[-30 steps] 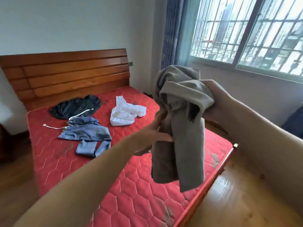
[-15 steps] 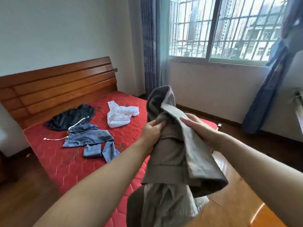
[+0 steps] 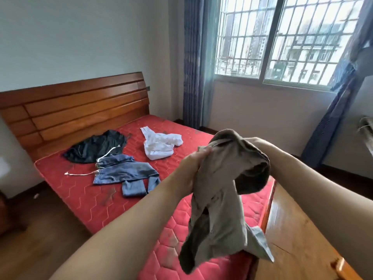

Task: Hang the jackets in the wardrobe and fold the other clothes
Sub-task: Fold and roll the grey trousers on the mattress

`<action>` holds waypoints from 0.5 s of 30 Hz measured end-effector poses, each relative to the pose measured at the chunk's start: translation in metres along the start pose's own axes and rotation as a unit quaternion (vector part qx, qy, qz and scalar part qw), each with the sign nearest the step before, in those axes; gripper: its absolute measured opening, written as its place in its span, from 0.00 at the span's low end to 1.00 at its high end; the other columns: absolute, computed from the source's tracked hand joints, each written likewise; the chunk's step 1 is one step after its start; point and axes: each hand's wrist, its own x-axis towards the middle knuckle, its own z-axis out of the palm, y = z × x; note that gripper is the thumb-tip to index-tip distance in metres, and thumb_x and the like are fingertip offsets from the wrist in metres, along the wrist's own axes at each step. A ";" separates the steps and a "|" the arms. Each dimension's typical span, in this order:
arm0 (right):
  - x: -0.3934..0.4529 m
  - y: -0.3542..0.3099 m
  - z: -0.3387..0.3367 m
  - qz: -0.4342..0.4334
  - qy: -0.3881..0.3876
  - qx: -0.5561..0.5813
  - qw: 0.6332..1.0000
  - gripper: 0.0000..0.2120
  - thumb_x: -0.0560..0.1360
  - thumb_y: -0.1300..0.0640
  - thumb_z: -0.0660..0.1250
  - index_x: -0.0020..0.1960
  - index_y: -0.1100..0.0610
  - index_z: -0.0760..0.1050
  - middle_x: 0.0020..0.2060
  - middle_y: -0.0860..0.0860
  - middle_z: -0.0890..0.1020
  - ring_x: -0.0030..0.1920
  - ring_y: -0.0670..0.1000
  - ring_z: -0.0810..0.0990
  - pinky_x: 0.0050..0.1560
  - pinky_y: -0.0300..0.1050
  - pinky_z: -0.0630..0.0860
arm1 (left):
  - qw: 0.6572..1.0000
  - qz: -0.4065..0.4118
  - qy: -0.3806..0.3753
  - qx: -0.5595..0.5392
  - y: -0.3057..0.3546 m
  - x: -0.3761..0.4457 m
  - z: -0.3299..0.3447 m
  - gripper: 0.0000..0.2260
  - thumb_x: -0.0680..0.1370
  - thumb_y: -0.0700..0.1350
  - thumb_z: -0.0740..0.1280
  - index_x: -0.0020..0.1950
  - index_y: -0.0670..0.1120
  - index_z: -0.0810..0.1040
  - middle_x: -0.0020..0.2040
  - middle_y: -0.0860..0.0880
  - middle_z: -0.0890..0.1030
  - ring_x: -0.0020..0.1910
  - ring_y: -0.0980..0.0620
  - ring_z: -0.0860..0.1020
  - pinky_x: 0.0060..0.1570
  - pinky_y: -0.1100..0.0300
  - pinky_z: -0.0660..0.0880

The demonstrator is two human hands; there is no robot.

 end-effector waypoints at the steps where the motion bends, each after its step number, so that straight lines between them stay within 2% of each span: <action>1: 0.003 -0.003 0.014 -0.011 0.003 0.019 1.000 0.20 0.83 0.64 0.52 0.35 0.56 0.73 0.22 0.49 0.77 0.21 0.43 0.76 0.28 0.34 0.72 | 0.999 0.009 -0.031 0.013 0.004 -0.006 -0.011 0.29 0.74 0.55 0.72 0.69 0.42 0.71 0.63 0.43 0.79 0.60 0.45 0.79 0.66 0.49 0.72; 2: 0.007 -0.009 0.028 -0.005 0.011 0.041 0.999 0.23 0.83 0.65 0.50 0.33 0.59 0.73 0.18 0.49 0.76 0.18 0.43 0.75 0.24 0.33 0.71 | 0.997 0.027 -0.057 0.039 0.008 -0.011 -0.021 0.38 0.69 0.58 0.76 0.74 0.46 0.65 0.67 0.45 0.77 0.64 0.46 0.77 0.68 0.47 0.70; 3: 0.010 -0.012 0.038 -0.016 0.016 0.061 0.998 0.22 0.84 0.64 0.48 0.35 0.63 0.72 0.17 0.50 0.76 0.17 0.43 0.75 0.20 0.32 0.70 | 0.992 0.053 -0.069 0.088 0.012 -0.016 -0.032 0.43 0.66 0.57 0.78 0.76 0.53 0.61 0.69 0.50 0.75 0.65 0.49 0.77 0.68 0.49 0.71; 4: 0.013 -0.016 0.049 -0.016 0.004 0.070 0.997 0.20 0.84 0.63 0.48 0.38 0.63 0.71 0.18 0.50 0.77 0.18 0.44 0.76 0.18 0.32 0.70 | 0.981 0.092 -0.083 0.152 0.017 -0.023 -0.039 0.45 0.63 0.54 0.79 0.75 0.58 0.59 0.68 0.55 0.74 0.65 0.54 0.76 0.66 0.53 0.72; 6: 0.025 -0.020 0.066 -0.023 0.016 0.091 0.995 0.19 0.84 0.62 0.48 0.40 0.62 0.72 0.23 0.54 0.80 0.21 0.46 0.79 0.19 0.34 0.71 | 0.937 0.166 -0.102 0.288 0.025 -0.027 -0.051 0.48 0.62 0.46 0.79 0.76 0.58 0.57 0.66 0.58 0.73 0.64 0.60 0.74 0.63 0.62 0.72; 7: 0.030 -0.023 0.073 -0.016 0.011 0.132 0.991 0.22 0.84 0.61 0.47 0.39 0.65 0.74 0.27 0.58 0.80 0.23 0.49 0.80 0.21 0.37 0.73 | 0.920 0.195 -0.079 0.331 0.027 -0.025 -0.056 0.46 0.63 0.42 0.78 0.76 0.55 0.58 0.65 0.58 0.74 0.63 0.60 0.74 0.60 0.67 0.72; 8: 0.035 -0.026 0.080 -0.006 0.004 0.192 0.981 0.24 0.84 0.59 0.47 0.40 0.68 0.76 0.30 0.60 0.81 0.26 0.52 0.82 0.26 0.40 0.76 | 0.913 0.221 -0.033 0.341 0.031 -0.020 -0.060 0.40 0.66 0.38 0.75 0.74 0.53 0.62 0.61 0.57 0.76 0.60 0.59 0.76 0.56 0.71 0.72; 9: 0.043 -0.028 0.086 -0.014 0.011 0.252 0.968 0.23 0.84 0.56 0.49 0.46 0.70 0.76 0.34 0.60 0.82 0.32 0.53 0.84 0.34 0.43 0.79 | 0.912 0.239 0.024 0.332 0.035 -0.015 -0.065 0.31 0.70 0.34 0.72 0.70 0.50 0.68 0.57 0.56 0.78 0.56 0.57 0.77 0.52 0.72 0.73; 11: 0.057 -0.027 0.095 -0.020 -0.010 0.296 0.955 0.23 0.81 0.44 0.55 0.61 0.62 0.73 0.47 0.58 0.81 0.48 0.56 0.83 0.49 0.52 0.79 | 0.931 0.215 0.105 0.277 0.044 -0.003 -0.074 0.17 0.75 0.32 0.66 0.59 0.48 0.77 0.48 0.51 0.82 0.48 0.52 0.80 0.47 0.65 0.77; 13: 0.073 -0.013 0.104 -0.017 -0.039 0.174 0.984 0.25 0.77 0.36 0.57 0.66 0.51 0.70 0.58 0.54 0.77 0.58 0.54 0.78 0.58 0.58 0.75 | 0.949 0.167 0.126 0.234 0.048 0.014 -0.089 0.13 0.77 0.32 0.63 0.50 0.49 0.80 0.45 0.46 0.83 0.43 0.49 0.81 0.46 0.56 0.79; 15: 0.089 0.004 0.116 -0.027 -0.059 -0.030 0.997 0.19 0.75 0.36 0.61 0.62 0.44 0.72 0.61 0.49 0.76 0.60 0.52 0.77 0.62 0.56 0.73 | 0.954 0.133 0.129 0.237 0.055 0.027 -0.101 0.11 0.78 0.34 0.62 0.49 0.48 0.79 0.45 0.45 0.83 0.43 0.48 0.81 0.47 0.54 0.80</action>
